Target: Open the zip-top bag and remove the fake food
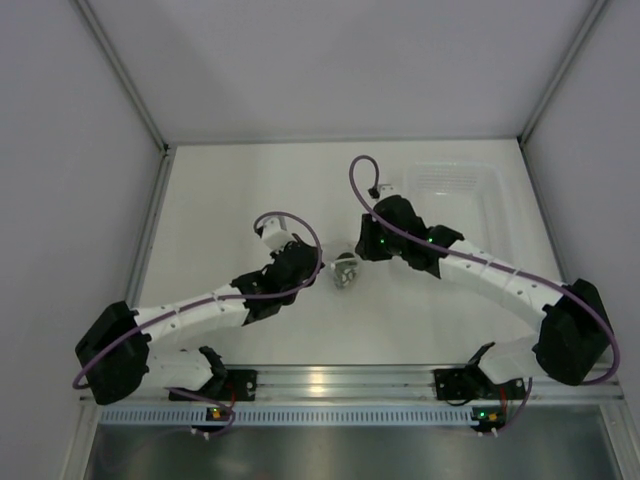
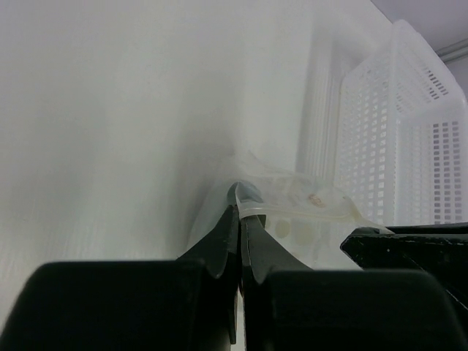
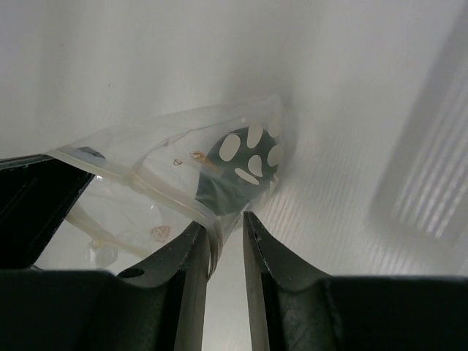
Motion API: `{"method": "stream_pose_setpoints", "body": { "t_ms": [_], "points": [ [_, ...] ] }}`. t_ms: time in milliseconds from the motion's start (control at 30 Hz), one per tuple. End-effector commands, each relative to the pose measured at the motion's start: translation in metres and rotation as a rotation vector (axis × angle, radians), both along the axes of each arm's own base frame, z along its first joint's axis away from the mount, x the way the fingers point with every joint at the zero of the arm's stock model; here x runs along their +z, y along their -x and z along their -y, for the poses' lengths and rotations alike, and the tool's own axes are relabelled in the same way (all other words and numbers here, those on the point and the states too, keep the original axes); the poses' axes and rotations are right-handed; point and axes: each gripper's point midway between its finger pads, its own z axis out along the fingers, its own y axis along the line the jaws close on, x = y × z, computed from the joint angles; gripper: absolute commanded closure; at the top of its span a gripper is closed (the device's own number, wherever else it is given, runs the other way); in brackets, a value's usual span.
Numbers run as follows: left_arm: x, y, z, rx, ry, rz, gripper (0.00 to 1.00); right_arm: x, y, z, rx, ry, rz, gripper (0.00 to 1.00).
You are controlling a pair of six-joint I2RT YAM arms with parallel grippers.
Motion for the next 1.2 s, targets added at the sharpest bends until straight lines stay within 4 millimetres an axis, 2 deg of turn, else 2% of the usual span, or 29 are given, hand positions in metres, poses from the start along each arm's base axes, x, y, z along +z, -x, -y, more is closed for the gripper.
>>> {"method": "stream_pose_setpoints", "body": {
  "t_ms": [0,167,267,333,400,533,633,700,800,967,1067,1167],
  "points": [
    [-0.012,-0.006,-0.021,0.089,-0.015,0.014,1.00,0.001,-0.005,0.020,-0.023,0.140,0.017,0.75],
    [-0.012,-0.003,-0.009,0.048,0.044,0.007,1.00,0.003,0.000,0.008,0.009,0.131,-0.003,0.72],
    [-0.010,-0.005,-0.001,0.038,0.053,0.004,1.00,0.020,-0.001,0.001,0.007,0.076,0.017,0.73],
    [-0.004,-0.007,0.006,0.029,0.066,0.007,1.00,0.038,-0.002,0.000,0.000,0.032,0.055,0.73],
    [-0.007,-0.008,0.010,0.024,0.060,-0.001,1.00,0.052,-0.002,-0.002,0.001,0.011,0.073,0.73],
    [-0.009,-0.010,0.019,0.017,0.073,-0.016,1.00,0.065,-0.002,-0.004,0.015,0.005,0.079,0.73],
    [-0.008,-0.010,0.025,0.010,0.075,-0.017,1.00,0.065,-0.001,-0.006,0.023,0.013,0.075,0.74],
    [0.002,-0.012,0.032,0.000,0.074,0.003,1.00,0.067,0.000,-0.008,0.025,-0.003,0.071,0.77],
    [0.010,-0.010,0.045,-0.026,0.077,0.015,1.00,0.075,0.002,-0.019,0.044,-0.034,0.075,0.82],
    [0.015,-0.009,0.053,-0.033,0.089,0.019,1.00,0.079,0.003,-0.036,0.049,-0.060,0.076,0.85],
    [0.016,-0.008,0.058,-0.036,0.099,0.018,1.00,0.073,0.000,-0.041,0.026,-0.071,0.062,0.88],
    [0.016,-0.007,0.060,-0.028,0.116,0.013,1.00,0.056,-0.004,-0.039,-0.019,-0.046,0.041,0.91]
  ]
}}
